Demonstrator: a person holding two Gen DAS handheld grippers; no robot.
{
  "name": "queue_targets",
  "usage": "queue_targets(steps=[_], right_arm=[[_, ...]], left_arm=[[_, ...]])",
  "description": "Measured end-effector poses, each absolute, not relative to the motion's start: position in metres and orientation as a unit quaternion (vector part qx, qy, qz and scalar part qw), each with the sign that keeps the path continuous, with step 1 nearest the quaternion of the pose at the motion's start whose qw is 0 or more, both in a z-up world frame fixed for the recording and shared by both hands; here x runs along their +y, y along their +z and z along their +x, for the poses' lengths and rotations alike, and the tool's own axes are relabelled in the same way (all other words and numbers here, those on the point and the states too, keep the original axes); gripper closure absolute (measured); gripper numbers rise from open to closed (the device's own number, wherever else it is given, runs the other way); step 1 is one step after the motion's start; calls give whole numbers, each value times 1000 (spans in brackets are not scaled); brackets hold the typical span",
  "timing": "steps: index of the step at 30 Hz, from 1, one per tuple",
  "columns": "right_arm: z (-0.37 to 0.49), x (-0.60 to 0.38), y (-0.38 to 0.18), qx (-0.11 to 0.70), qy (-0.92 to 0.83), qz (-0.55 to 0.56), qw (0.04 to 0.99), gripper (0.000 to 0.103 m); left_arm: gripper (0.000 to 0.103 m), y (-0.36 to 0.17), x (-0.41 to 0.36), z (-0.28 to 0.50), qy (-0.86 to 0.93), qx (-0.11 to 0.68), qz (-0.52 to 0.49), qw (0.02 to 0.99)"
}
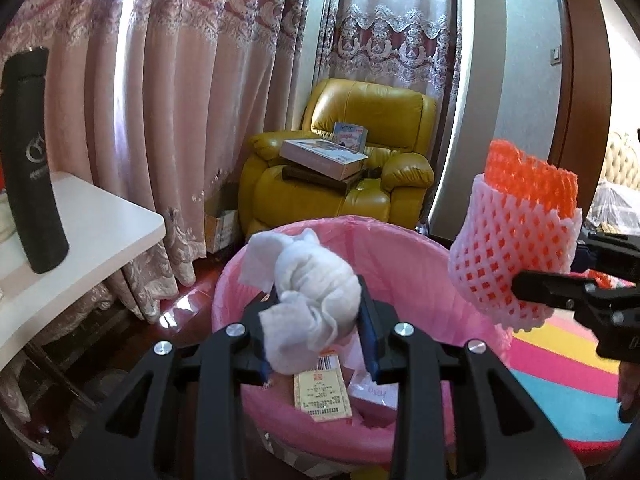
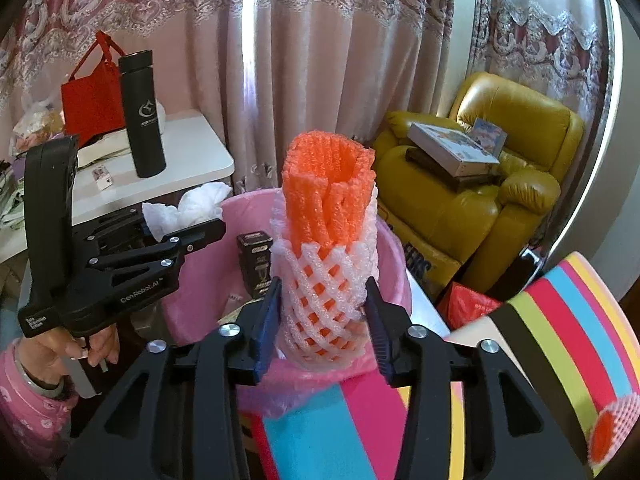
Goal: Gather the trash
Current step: 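Open both tools over the wastebasket to drop tissue and foam net, then grasp the pink foam fruit net with the left tool while the right tool grasps the green patterned cloth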
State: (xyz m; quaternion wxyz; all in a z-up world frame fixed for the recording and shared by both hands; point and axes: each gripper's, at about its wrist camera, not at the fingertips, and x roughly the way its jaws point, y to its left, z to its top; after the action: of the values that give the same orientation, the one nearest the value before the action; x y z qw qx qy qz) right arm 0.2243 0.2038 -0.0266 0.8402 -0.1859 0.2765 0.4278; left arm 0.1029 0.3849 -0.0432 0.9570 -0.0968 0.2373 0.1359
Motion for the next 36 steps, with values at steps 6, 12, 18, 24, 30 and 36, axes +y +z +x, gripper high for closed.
queue_targets(steps=[6, 12, 18, 24, 30, 36], right_arm=[[231, 192, -28, 274, 421, -167, 848, 18], [224, 144, -27, 266, 389, -165, 866, 18], [219, 80, -28, 277, 351, -136, 884, 18], [212, 5, -30, 279, 290, -120, 908, 18], [220, -85, -43, 306, 209, -66, 926, 18], [234, -160, -53, 317, 124, -26, 940, 18]], left_arm=[[26, -36, 395, 106, 158, 213, -114, 957], [5, -29, 384, 95, 177, 204, -116, 956], [5, -24, 334, 98, 124, 203, -112, 965], [5, -29, 245, 123, 35, 232, -68, 970], [5, -46, 149, 151, -42, 270, -24, 962], [5, -58, 73, 170, -103, 289, -6, 952]])
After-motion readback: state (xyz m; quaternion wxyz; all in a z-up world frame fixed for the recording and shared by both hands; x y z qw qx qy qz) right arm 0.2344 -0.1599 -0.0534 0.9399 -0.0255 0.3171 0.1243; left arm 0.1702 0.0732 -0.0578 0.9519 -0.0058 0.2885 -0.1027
